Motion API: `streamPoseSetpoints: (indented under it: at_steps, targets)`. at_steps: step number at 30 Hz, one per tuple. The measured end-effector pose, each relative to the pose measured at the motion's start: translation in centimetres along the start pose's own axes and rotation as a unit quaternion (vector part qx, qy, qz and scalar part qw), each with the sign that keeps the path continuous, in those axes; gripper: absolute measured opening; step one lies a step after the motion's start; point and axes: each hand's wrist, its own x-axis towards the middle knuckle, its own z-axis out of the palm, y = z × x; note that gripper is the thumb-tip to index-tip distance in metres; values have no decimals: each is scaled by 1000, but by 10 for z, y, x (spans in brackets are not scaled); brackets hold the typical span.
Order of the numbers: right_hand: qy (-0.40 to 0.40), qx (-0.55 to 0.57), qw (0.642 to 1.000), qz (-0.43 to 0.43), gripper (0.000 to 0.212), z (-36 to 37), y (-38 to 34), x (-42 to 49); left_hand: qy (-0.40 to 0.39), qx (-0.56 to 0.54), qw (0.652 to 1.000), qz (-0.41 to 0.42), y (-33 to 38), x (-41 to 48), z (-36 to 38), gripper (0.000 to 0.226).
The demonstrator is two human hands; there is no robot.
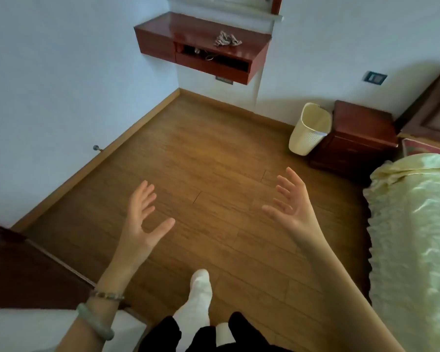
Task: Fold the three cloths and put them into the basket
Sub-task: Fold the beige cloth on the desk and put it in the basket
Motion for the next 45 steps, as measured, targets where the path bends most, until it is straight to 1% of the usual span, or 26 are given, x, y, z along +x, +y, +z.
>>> streamPoseSetpoints:
  at_steps: [6,15,19,25,30,35,39,45]
  targets:
    - [0,-9,1000,15,91,11,11,72,-3,-12,1000,-12,-19,74,8,86]
    - [4,12,999,44,91,32,12,219,-22,-15,1000,-16,-40,231,15,85]
    - [9,28,999,40,93,37,4,274,-32,-14,999,-10,-38,293,14,86]
    - [9,14,999,47,91,43,12,354,-30,-3,999,-21,-50,369,16,83]
    - [13,12,999,51,90,42,23,438,-10,5,999,-35,-65,445,25,81]
    - [10,14,999,49,81,32,35,540,9,9,999,-36,-69,541,40,78]
    - [-3,5,999,45,81,25,41,621,21,20,999,-34,-70,613,52,74]
    - [-26,-4,999,40,81,26,42,724,31,14,999,-37,-81,698,61,76]
